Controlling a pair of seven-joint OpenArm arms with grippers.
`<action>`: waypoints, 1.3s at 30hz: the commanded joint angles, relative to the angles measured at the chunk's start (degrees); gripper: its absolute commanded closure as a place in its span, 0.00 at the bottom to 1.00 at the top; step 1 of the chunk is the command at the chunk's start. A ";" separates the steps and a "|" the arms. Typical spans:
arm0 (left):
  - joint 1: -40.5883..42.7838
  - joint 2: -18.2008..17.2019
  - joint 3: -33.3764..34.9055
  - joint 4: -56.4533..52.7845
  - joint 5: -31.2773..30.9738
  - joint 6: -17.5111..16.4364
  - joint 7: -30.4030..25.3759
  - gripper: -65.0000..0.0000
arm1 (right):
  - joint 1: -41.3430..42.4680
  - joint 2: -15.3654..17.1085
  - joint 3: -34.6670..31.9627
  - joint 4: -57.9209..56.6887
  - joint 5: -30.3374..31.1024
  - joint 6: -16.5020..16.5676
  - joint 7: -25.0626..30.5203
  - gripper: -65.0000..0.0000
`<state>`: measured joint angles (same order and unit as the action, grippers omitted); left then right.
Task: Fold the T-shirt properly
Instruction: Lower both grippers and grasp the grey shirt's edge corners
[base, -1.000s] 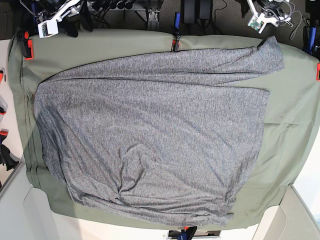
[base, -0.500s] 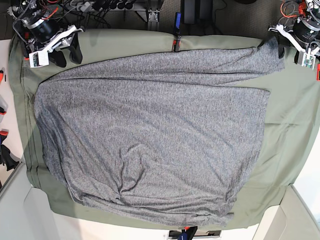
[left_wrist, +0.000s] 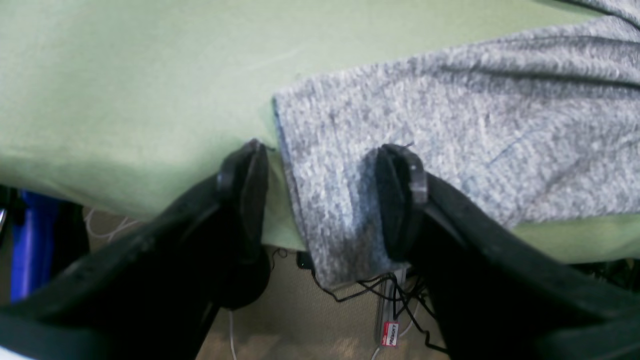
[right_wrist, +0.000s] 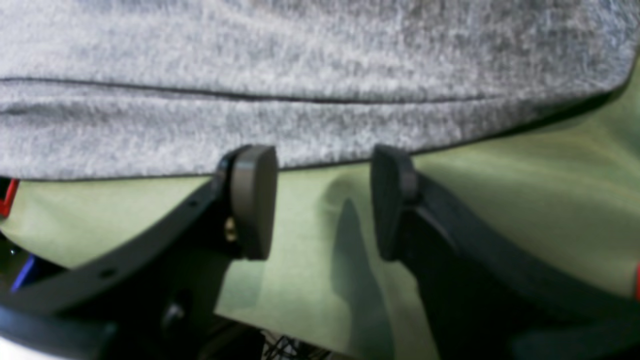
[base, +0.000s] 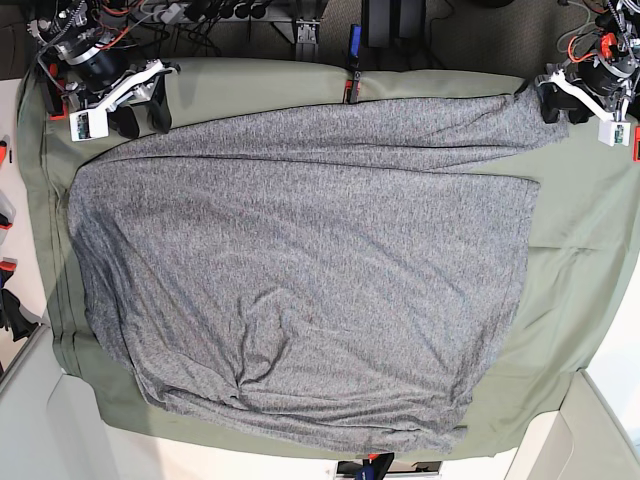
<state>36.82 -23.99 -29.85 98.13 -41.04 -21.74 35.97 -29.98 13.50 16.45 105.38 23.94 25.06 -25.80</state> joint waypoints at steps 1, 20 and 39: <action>0.31 -0.90 -0.44 0.24 -0.50 -0.44 -0.50 0.43 | -0.04 0.61 0.37 0.87 0.46 0.15 1.31 0.53; -3.65 -0.76 6.69 -5.75 3.21 -1.44 -1.53 0.43 | 3.80 -3.13 0.48 0.79 -6.01 -11.82 -0.42 0.53; -3.48 -0.76 6.69 -5.75 5.07 -1.51 -1.05 0.77 | 5.84 -6.36 0.46 0.68 -8.50 -15.85 -1.20 0.53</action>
<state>32.69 -24.64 -23.64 92.60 -36.03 -22.74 31.09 -24.16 6.79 16.56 105.36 15.20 9.19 -27.97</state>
